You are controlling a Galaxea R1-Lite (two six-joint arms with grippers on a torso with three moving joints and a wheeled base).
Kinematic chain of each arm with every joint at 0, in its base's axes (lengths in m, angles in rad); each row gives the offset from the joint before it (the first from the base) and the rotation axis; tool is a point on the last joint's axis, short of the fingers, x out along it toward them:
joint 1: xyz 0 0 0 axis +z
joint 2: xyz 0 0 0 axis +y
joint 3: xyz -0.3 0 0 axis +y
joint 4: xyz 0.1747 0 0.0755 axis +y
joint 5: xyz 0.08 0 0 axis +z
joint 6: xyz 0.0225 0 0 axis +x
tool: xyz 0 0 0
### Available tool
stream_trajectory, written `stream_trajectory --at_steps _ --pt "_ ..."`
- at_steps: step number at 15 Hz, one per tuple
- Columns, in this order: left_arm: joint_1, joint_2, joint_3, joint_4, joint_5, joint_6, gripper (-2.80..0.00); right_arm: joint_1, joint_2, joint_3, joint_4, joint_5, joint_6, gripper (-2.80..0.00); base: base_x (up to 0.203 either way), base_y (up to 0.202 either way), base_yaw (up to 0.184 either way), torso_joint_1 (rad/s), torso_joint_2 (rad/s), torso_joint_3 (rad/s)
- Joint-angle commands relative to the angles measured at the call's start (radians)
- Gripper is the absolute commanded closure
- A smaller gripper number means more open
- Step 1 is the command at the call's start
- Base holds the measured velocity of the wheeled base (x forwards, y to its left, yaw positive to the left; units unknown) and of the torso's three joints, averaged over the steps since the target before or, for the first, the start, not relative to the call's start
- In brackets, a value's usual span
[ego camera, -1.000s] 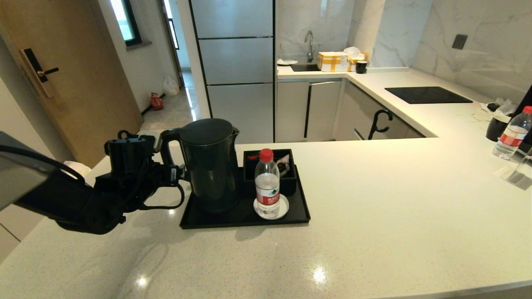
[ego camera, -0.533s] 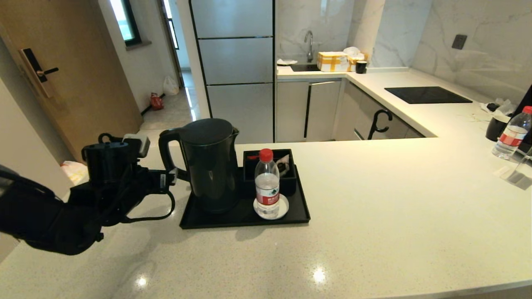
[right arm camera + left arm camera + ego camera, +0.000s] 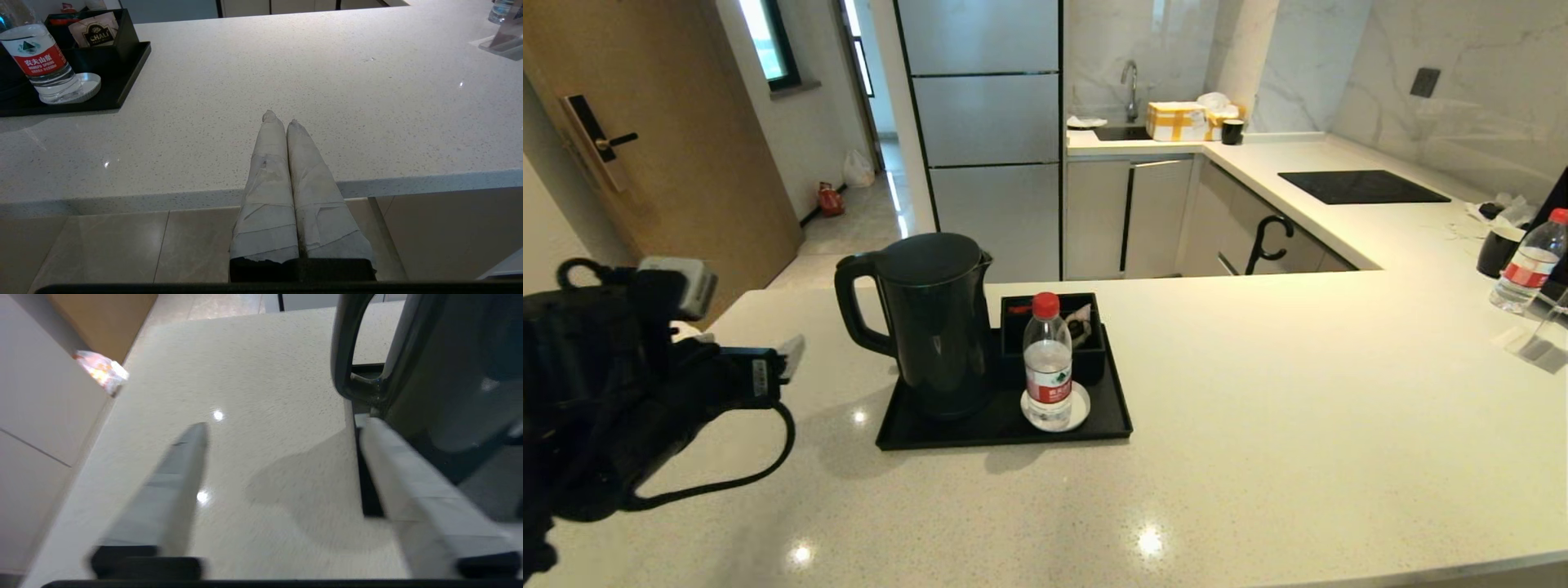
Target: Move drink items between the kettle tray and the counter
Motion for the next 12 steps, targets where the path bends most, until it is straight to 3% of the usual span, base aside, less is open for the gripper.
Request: stream_trajectory --at_steps 1,7,10,12 --pt "0.0 -0.217 0.009 0.114 0.006 0.0 0.0 0.0 0.002 0.0 0.0 0.0 0.0 0.0 0.0 0.0 0.0 0.0 0.0 0.0" --pt "0.063 -0.744 -0.076 0.815 0.012 -0.026 0.0 0.002 0.002 0.0 0.0 0.0 0.0 0.0 0.0 0.0 0.0 0.0 0.0 0.0" --pt "0.12 -1.08 -0.271 1.356 -0.005 -0.045 0.0 0.0 0.002 0.0 0.0 0.0 0.0 0.0 0.0 0.0 0.0 0.0 0.0 0.0" --pt "0.142 -1.233 -0.35 1.593 -0.058 -0.066 0.0 0.0 0.002 0.0 0.0 0.0 0.0 0.0 0.0 0.0 0.0 0.0 0.0 0.0"
